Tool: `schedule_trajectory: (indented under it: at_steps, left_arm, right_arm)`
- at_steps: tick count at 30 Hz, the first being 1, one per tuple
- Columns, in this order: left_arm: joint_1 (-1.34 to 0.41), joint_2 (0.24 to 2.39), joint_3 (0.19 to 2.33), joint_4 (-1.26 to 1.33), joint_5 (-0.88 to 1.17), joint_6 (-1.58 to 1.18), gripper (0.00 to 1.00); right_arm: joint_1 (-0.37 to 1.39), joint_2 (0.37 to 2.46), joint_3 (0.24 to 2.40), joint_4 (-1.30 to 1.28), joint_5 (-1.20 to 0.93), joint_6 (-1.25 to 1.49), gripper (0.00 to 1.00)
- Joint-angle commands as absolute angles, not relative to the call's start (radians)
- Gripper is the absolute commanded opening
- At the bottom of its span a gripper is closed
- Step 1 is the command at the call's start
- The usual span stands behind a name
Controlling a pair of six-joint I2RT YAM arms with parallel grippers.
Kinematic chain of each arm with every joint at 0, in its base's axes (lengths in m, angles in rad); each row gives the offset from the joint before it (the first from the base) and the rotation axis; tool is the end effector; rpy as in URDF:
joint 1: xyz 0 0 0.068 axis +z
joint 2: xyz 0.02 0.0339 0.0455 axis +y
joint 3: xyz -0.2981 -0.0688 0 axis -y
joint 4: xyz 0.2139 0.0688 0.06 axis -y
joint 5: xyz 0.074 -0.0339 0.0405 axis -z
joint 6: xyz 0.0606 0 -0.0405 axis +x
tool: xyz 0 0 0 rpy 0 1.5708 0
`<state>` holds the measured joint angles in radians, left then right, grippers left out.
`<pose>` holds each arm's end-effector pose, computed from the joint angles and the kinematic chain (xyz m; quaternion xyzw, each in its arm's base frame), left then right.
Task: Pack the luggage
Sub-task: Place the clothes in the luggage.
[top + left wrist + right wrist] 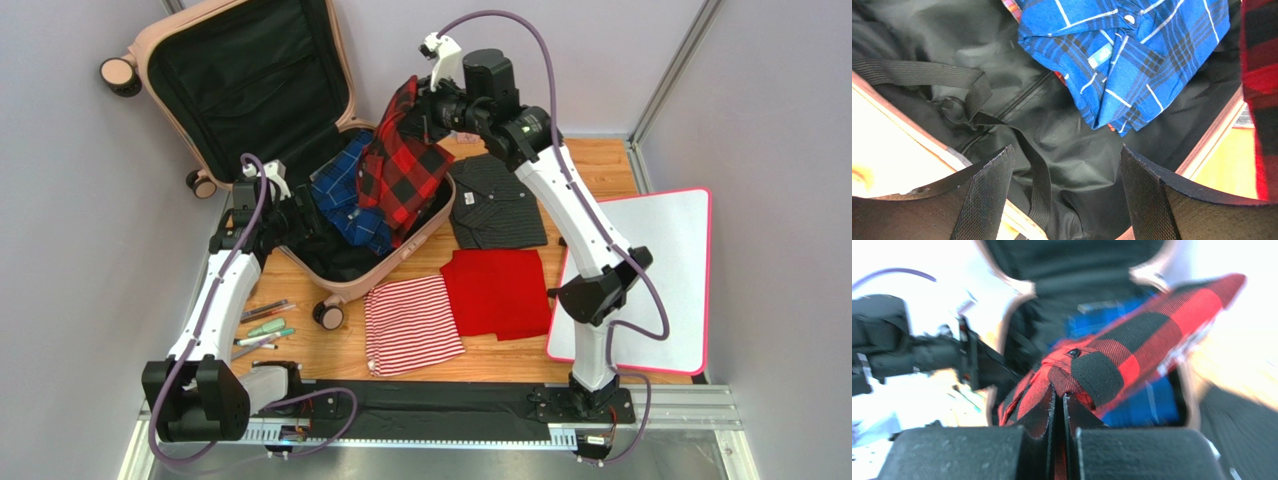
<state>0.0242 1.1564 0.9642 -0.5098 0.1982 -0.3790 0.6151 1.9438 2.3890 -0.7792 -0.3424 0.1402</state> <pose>0.2235 -0.0065 0.3183 -0.1400 0.8927 -0.1622 0.3964 0.3310 0.2588 0.4944 -0.2849 0.7571 0.3397 0.4798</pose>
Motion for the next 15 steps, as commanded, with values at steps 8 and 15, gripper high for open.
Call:
schedule_trajectory:
  at_steps: [8, 15]
  left_arm:
    - [0.037, 1.095, 0.996, -0.529, 0.144, -0.385, 0.84]
    - [0.035, 1.101, 0.954, -0.479, 0.201, -0.416, 0.84]
  right_arm:
    - [0.644, 2.226, 2.464, -0.336, -0.732, 0.342, 0.00]
    - [0.572, 2.244, 2.298, -0.344, -0.681, 0.327, 0.00]
